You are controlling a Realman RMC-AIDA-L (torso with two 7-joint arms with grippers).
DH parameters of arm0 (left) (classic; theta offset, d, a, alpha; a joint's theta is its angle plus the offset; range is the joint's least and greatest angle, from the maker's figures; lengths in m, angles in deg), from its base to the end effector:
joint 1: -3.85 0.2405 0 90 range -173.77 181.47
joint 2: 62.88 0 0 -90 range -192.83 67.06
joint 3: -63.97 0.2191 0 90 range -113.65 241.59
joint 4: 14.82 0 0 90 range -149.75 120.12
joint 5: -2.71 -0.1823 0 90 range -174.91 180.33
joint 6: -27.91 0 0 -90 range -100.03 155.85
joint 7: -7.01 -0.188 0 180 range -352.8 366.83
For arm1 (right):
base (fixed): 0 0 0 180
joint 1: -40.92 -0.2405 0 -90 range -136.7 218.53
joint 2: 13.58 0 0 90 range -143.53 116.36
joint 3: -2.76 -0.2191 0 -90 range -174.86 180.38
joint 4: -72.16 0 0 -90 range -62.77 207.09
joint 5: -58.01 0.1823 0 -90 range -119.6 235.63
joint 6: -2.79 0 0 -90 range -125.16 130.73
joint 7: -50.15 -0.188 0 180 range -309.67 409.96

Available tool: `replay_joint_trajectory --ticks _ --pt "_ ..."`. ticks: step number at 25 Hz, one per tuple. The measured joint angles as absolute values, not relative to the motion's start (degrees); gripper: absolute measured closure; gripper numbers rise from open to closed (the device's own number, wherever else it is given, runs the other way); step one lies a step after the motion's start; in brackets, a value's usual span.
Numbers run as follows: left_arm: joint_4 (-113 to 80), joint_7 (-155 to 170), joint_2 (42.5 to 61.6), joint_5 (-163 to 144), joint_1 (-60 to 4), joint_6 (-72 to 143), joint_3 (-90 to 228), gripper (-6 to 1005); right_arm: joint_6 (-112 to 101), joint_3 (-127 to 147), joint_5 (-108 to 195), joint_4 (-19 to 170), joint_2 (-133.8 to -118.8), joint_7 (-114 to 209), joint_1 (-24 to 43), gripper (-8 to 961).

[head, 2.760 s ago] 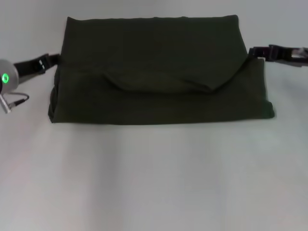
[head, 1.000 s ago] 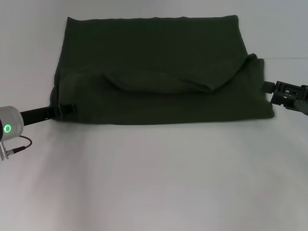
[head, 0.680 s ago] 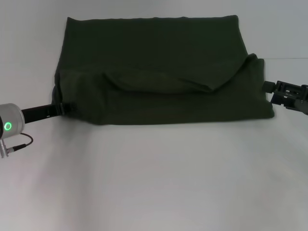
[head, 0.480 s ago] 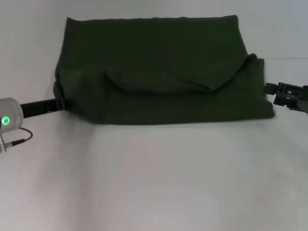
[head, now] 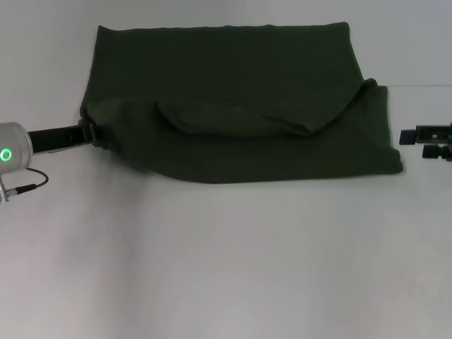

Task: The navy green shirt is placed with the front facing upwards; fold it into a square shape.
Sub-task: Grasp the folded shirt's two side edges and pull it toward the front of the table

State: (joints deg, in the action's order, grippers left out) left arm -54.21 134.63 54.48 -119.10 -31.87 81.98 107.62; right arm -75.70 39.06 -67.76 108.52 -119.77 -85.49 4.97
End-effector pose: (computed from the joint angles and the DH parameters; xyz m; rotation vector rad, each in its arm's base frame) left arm -0.2534 0.4026 0.0126 -1.9821 -1.4414 -0.5152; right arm 0.2597 0.3690 0.0610 -2.0961 1.7030 0.5129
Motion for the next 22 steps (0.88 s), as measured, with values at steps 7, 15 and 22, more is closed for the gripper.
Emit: replay_joint_trajectory --ticks 7,15,22 --pt "-54.0 135.5 54.58 -119.1 -32.4 81.3 107.7 950 -68.9 41.2 -83.5 110.7 -121.48 -92.4 -2.5 159" --pt "-54.3 135.8 54.79 -118.9 -32.4 81.3 107.6 950 -59.8 45.1 -88.3 109.3 -125.64 -92.5 -3.9 173" --pt "-54.2 135.7 55.04 -118.7 -32.4 81.2 107.7 949 -54.2 46.4 -88.8 106.3 -126.96 -92.2 -4.1 186"
